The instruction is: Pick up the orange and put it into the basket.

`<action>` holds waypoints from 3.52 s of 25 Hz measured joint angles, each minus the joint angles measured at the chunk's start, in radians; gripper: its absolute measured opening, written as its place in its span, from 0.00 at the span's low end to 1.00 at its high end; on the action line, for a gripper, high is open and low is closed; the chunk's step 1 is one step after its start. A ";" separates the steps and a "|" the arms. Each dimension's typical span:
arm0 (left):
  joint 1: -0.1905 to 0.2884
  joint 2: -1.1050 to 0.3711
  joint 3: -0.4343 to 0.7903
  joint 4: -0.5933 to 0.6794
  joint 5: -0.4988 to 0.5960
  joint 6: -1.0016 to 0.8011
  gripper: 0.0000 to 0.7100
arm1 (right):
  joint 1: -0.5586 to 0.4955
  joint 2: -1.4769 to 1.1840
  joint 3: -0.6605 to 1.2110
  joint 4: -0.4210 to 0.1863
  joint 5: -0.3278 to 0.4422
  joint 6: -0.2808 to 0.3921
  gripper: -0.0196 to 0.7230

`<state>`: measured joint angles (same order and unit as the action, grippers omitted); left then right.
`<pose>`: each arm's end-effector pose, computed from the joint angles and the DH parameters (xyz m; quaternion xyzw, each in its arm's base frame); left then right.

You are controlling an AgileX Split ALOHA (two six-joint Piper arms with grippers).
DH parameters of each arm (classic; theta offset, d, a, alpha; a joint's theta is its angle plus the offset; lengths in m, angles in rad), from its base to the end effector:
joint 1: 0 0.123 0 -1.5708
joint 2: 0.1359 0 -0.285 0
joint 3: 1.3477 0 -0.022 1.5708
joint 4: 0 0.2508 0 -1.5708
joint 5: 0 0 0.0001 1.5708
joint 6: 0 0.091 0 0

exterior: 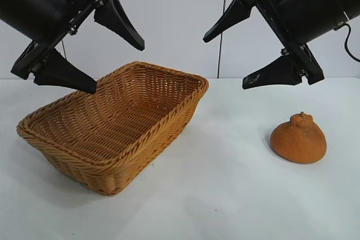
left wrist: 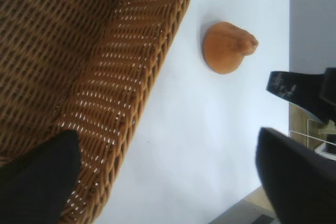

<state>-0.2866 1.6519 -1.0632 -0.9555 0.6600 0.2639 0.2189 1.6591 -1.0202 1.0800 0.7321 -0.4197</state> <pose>0.3126 -0.1397 0.2372 -0.0508 0.9179 -0.3519 0.1765 0.3115 0.1243 0.2283 0.0462 0.9094 0.3805 0.1616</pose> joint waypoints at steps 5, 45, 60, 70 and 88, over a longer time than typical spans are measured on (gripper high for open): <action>0.000 0.000 0.000 0.000 0.000 0.000 0.91 | 0.000 0.000 0.000 -0.001 -0.001 0.000 0.83; -0.045 -0.182 0.009 0.606 0.163 -0.773 0.91 | 0.000 0.000 0.000 -0.002 0.000 0.001 0.83; -0.090 -0.176 0.132 0.825 -0.019 -1.359 0.91 | 0.000 0.000 0.000 -0.003 0.000 0.001 0.83; -0.090 -0.001 0.132 0.829 -0.096 -1.365 0.91 | 0.000 0.000 0.000 -0.003 -0.002 0.002 0.83; -0.090 0.217 0.137 0.828 -0.261 -1.365 0.61 | 0.000 0.000 0.000 -0.003 -0.001 0.003 0.83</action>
<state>-0.3766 1.8692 -0.9267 -0.1270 0.3989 -1.1010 0.2189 1.6591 -1.0202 1.0767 0.7315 -0.4167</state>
